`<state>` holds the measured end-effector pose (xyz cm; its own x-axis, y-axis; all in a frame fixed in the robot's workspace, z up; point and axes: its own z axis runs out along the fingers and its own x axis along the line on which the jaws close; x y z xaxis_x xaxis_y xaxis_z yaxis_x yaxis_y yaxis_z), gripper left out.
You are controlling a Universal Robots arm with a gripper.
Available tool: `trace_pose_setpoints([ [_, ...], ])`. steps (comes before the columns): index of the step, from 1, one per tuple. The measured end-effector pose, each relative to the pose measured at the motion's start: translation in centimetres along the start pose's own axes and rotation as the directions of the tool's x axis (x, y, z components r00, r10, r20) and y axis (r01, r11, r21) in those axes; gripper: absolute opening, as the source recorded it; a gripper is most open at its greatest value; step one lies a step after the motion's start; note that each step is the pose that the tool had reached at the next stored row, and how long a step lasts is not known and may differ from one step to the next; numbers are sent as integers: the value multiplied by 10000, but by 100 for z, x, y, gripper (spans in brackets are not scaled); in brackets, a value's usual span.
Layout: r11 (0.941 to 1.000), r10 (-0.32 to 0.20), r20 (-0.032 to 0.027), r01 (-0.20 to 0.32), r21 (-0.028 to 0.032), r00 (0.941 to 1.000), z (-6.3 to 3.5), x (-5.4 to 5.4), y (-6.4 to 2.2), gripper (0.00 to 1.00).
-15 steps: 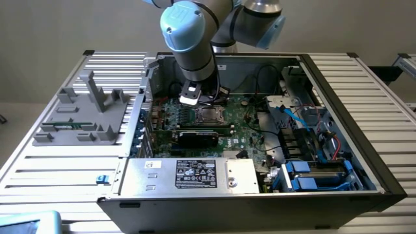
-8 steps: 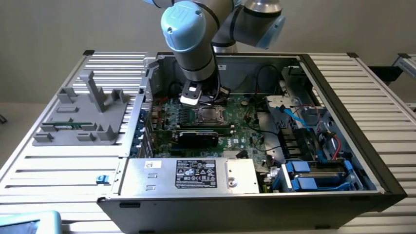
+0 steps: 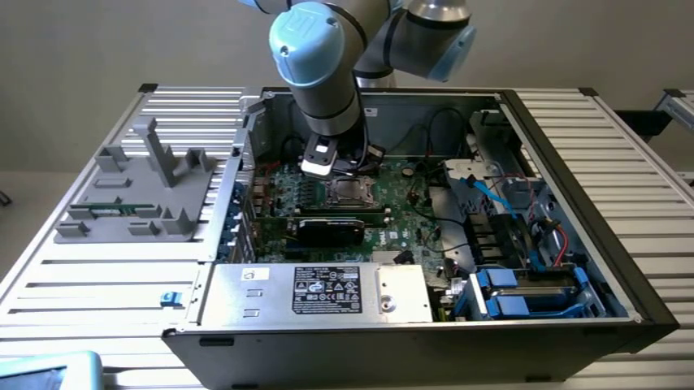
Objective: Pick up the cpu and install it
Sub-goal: 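Install the first cpu locking lever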
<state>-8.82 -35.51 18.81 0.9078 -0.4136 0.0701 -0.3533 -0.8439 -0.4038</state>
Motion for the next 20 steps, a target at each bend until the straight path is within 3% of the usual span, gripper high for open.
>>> trace_pose_setpoints([
  [20,10000,47,-55,-47,9,10000,11,29,-10,11],
])
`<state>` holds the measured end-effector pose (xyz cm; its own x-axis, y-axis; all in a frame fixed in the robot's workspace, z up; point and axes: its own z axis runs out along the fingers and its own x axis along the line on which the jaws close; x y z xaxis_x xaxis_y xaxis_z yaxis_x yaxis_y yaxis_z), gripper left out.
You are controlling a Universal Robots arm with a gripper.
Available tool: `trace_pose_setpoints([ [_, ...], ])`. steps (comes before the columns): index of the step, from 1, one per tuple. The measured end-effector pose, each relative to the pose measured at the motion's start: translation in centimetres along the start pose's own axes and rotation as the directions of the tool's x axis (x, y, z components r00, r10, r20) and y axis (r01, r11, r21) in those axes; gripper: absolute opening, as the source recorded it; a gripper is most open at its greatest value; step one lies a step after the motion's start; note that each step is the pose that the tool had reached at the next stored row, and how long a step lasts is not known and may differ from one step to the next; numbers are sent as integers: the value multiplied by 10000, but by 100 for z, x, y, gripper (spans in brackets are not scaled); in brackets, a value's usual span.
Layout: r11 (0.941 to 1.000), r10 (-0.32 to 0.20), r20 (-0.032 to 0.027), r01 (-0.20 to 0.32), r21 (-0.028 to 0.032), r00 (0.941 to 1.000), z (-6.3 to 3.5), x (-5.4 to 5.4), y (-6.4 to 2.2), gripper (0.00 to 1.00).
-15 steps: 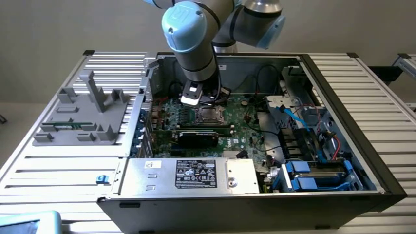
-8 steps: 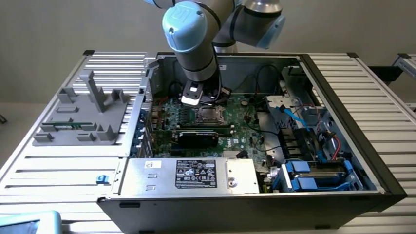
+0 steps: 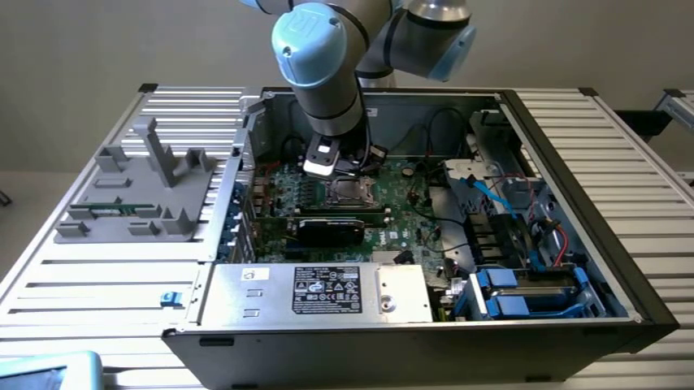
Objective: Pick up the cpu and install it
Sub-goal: 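Install the first cpu locking lever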
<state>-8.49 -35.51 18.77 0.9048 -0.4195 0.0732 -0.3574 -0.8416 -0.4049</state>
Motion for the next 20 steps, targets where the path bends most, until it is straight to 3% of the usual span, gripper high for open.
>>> trace_pose_setpoints([
  [9,10000,-32,-76,32,40,10000,11,2,3,11],
  [20,10000,-51,-125,52,62,9999,21,1,8,11],
])
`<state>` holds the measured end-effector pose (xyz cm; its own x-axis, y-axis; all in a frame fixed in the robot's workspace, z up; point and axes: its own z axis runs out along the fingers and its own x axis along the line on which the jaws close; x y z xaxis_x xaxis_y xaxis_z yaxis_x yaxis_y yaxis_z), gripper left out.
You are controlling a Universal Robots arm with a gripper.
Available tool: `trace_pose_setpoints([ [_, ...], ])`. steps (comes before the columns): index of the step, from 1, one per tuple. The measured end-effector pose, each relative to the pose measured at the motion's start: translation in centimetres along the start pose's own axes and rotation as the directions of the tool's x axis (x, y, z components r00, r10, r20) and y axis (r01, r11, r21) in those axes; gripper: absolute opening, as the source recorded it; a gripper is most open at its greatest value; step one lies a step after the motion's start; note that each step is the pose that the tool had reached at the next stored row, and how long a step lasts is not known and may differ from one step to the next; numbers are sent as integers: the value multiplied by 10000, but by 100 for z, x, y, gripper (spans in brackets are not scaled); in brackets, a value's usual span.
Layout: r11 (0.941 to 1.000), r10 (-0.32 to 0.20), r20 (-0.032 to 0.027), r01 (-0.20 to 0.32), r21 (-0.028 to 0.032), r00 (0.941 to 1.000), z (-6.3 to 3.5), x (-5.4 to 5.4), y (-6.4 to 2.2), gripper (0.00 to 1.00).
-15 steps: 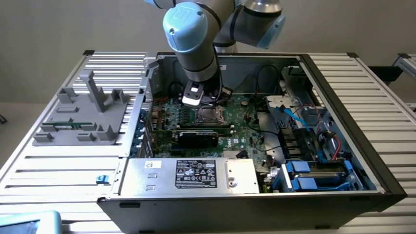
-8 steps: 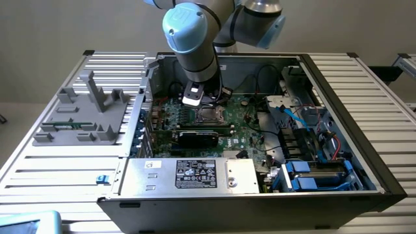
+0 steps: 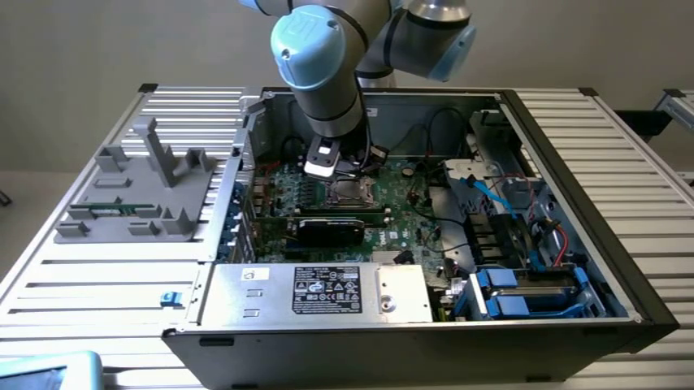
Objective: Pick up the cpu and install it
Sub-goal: 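Install the first cpu locking lever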
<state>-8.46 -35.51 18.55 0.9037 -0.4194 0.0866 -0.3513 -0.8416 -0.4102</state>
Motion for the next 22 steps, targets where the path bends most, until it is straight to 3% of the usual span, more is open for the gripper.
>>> trace_pose_setpoints([
  [22,10000,-1,-11,1,25,10000,1,-1,0,11],
])
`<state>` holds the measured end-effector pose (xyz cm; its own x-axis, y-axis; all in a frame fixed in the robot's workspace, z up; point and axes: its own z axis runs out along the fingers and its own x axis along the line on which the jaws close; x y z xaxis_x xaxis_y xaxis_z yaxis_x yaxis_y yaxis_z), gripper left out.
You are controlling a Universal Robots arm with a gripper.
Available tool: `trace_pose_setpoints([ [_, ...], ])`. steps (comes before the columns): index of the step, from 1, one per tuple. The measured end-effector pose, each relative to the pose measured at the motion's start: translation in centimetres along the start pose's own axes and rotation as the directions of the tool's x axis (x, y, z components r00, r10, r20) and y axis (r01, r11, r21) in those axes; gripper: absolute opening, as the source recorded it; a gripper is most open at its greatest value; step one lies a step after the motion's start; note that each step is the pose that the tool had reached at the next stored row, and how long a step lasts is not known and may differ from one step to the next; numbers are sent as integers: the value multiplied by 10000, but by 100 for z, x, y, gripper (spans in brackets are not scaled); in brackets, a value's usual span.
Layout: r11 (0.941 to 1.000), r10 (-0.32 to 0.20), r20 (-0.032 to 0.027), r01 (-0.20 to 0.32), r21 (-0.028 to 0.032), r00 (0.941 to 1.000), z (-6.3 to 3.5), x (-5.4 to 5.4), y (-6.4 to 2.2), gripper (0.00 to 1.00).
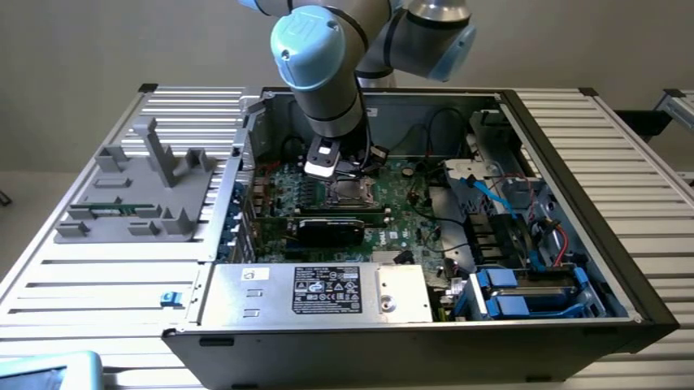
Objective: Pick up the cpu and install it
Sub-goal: 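Install the first cpu locking lever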
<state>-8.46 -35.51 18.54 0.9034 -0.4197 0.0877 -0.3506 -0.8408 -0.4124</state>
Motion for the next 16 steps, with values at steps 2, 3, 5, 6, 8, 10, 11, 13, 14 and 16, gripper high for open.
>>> trace_pose_setpoints([
  [2,10000,0,2,0,4,10000,0,1,0,11],
  [3,10000,0,3,0,6,10000,0,0,0,11],
  [5,10000,4,8,-4,20,10000,0,0,0,11],
  [6,10000,5,9,-5,23,10000,0,0,0,11],
  [8,10000,7,13,-7,30,10000,0,0,0,11],
  [10,10000,9,15,-9,38,10000,0,0,0,11],
  [11,10000,10,16,-10,40,10000,0,0,0,11],
  [13,10000,11,19,-12,47,10000,0,0,0,11],
  [14,10000,13,21,-13,51,10000,0,0,0,11],
  [16,10000,15,24,-15,60,10000,0,0,0,11],
])
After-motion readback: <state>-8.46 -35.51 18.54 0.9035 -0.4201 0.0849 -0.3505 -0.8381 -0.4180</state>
